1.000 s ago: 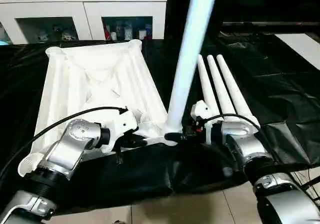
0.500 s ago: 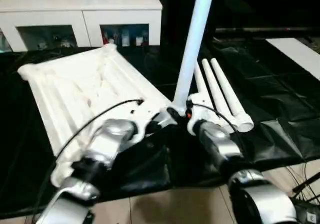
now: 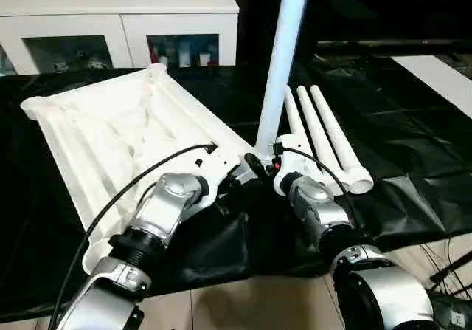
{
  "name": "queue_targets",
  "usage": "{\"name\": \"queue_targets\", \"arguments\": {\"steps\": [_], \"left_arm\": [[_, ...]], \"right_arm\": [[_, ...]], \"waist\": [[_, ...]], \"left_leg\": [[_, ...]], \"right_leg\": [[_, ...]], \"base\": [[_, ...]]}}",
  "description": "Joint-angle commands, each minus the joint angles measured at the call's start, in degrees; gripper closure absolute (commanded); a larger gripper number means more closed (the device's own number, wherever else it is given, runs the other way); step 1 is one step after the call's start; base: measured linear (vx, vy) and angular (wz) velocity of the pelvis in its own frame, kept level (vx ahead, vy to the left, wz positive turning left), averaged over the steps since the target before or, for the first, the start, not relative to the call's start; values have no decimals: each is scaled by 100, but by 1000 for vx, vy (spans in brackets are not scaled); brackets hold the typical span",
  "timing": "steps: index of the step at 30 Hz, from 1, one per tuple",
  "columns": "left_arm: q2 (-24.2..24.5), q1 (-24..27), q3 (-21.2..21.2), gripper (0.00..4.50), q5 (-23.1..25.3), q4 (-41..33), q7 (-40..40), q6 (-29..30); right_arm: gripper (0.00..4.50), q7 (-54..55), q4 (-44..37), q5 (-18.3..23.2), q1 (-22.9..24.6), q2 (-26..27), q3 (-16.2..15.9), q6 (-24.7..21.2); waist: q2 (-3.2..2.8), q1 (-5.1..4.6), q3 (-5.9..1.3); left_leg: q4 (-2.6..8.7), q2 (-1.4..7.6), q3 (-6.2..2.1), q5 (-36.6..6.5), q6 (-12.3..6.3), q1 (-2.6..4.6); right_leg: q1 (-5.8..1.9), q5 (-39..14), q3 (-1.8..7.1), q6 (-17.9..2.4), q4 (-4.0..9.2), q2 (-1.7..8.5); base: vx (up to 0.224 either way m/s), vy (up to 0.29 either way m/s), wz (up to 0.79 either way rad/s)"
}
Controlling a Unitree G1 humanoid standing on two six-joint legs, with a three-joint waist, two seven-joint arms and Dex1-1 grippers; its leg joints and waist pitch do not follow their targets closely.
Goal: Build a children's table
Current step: Rotate leg to tighten
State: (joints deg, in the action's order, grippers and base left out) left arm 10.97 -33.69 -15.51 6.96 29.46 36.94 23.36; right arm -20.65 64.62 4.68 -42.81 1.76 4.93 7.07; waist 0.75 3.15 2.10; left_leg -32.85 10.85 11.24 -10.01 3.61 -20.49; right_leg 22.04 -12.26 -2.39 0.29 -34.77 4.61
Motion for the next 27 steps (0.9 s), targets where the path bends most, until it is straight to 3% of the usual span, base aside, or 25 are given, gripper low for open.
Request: {"name": "queue_targets", "arguments": {"steps": [1, 3, 6, 8, 11, 12, 13, 15, 16, 18, 20, 22, 27], "left_arm": [[81, 203, -144, 450, 44, 103, 137, -54], [270, 315, -154, 450, -22, -59, 411, -205], [478, 414, -164, 450, -58, -159, 664, -451], [710, 532, -154, 450, -214, -302, 1095, -619], [921, 620, -85, 450, -364, -471, 1427, -571], [990, 652, -74, 450, -423, -548, 1567, -642], [1056, 697, -70, 450, -503, -643, 1729, -730], [1203, 824, -64, 450, -733, -914, 2167, -812], [1343, 902, -91, 450, -824, -1106, 2450, -729], [1421, 928, -124, 450, -837, -1167, 2561, -700], [1481, 947, -147, 450, -856, -1215, 2632, -681], [1509, 959, -153, 450, -879, -1250, 2670, -651], [1594, 1042, -164, 450, -956, -1437, 2840, -565]], "right_arm": [[42, -277, 60, -132, -96, -50, -220, 18], [29, -742, -97, -240, -56, -293, -395, 88], [20, -1593, -355, -159, 59, -515, -511, 45], [20, -2420, -625, -269, 233, -816, -775, 135], [20, -2921, -746, -357, 329, -1089, -921, 163], [20, -3033, -756, -323, 323, -1143, -905, 173], [20, -3129, -762, -287, 316, -1191, -902, 201], [20, -3331, -807, -212, 296, -1265, -877, 210], [20, -3605, -900, -188, 297, -1344, -912, 202], [20, -3750, -961, -184, 305, -1392, -949, 209], [20, -3860, -1012, -168, 311, -1433, -975, 231], [20, -3919, -1021, -153, 304, -1448, -977, 250], [20, -4342, -1032, -88, 288, -1469, -992, 241]], "waist": [[-25, -3, -207], [-40, 3, -218], [-31, 5, -236], [-40, 20, -256], [-44, 28, -290], [-42, 47, -332], [-36, 51, -365], [-37, 64, -372], [-54, 83, -367], [-71, 93, -353], [-66, 101, -331], [-68, 122, -314], [-55, 127, -303]], "left_leg": [[487, 243, -181, -2458, 68, 75], [484, 251, -179, -2406, 49, 57], [466, 250, -153, -2085, -96, 22], [445, 250, -128, -1781, -165, 13], [379, 243, -101, -1197, -354, -22], [336, 232, -83, -891, -457, -13], [291, 225, -81, -507, -605, -54], [253, 225, -62, -190, -813, -76], [238, 237, -44, -227, -891, -42], [250, 261, -46, -366, -906, -44], [274, 283, -48, -547, -816, -30], [306, 296, -51, -802, -614, -12], [315, 288, -54, -905, -462, -12]], "right_leg": [[-28, -2309, 214, -908, 589, 379], [-46, -2222, 217, -941, 575, 386], [-88, -1741, 229, -1062, 528, 367], [-119, -1294, 232, -1171, 483, 360], [-180, -369, 222, -1463, 365, 339], [-198, 114, 216, -1584, 309, 330], [-232, 706, 206, -1693, 227, 318], [-220, 1282, 181, -1829, 170, 293], [-185, 1303, 171, -1884, 175, 282], [-183, 1042, 162, -1891, 186, 296], [-171, 656, 161, -1857, 213, 298], [-159, 186, 172, -1791, 246, 305], [-149, 3, 185, -1704, 256, 306]], "base": [[0, 0, 0], [0, 0, 0], [0, 0, 0], [0, 0, 0], [63, -18, 3], [56, -11, -1], [56, -11, -1], [0, 0, 0], [0, 0, 0], [0, 0, 0], [0, 0, 0], [0, 0, 0], [0, 0, 0]]}}
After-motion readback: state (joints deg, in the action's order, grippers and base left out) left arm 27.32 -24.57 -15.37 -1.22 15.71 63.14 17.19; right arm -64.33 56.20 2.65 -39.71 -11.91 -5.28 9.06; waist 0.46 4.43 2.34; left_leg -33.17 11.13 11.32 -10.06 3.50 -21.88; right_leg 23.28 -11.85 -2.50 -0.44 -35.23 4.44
